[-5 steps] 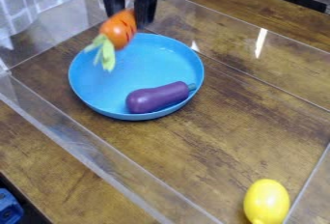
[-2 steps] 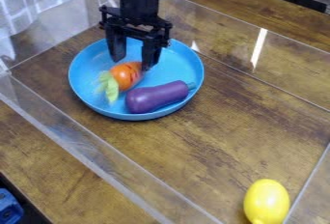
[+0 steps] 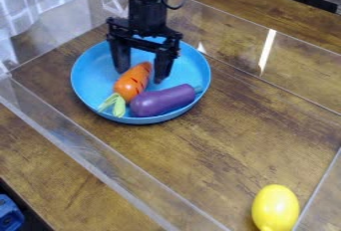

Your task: Put the carrot on the blue tray

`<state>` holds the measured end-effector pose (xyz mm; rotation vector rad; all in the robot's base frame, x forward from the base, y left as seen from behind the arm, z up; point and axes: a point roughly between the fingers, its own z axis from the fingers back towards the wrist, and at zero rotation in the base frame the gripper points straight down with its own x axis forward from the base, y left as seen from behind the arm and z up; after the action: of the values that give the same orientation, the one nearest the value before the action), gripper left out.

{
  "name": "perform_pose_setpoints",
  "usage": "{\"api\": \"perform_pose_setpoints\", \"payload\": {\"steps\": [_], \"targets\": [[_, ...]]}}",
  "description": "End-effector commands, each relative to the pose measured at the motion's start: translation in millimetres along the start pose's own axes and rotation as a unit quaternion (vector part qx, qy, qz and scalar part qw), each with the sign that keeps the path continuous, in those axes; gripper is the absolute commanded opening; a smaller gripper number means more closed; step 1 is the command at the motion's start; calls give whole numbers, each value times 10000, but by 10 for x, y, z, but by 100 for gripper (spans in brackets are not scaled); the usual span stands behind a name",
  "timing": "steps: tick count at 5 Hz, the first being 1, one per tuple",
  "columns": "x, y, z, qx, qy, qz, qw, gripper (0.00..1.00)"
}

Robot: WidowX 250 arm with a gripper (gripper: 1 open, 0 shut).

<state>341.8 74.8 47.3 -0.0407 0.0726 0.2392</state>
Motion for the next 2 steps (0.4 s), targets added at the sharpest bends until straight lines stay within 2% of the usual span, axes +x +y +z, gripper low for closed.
{"api": "perform_pose_setpoints", "payload": {"steps": [1, 2], "targets": [[16, 109, 28, -63, -157, 351, 9992, 100], [124, 159, -107, -77, -174, 16, 9998, 100]]}}
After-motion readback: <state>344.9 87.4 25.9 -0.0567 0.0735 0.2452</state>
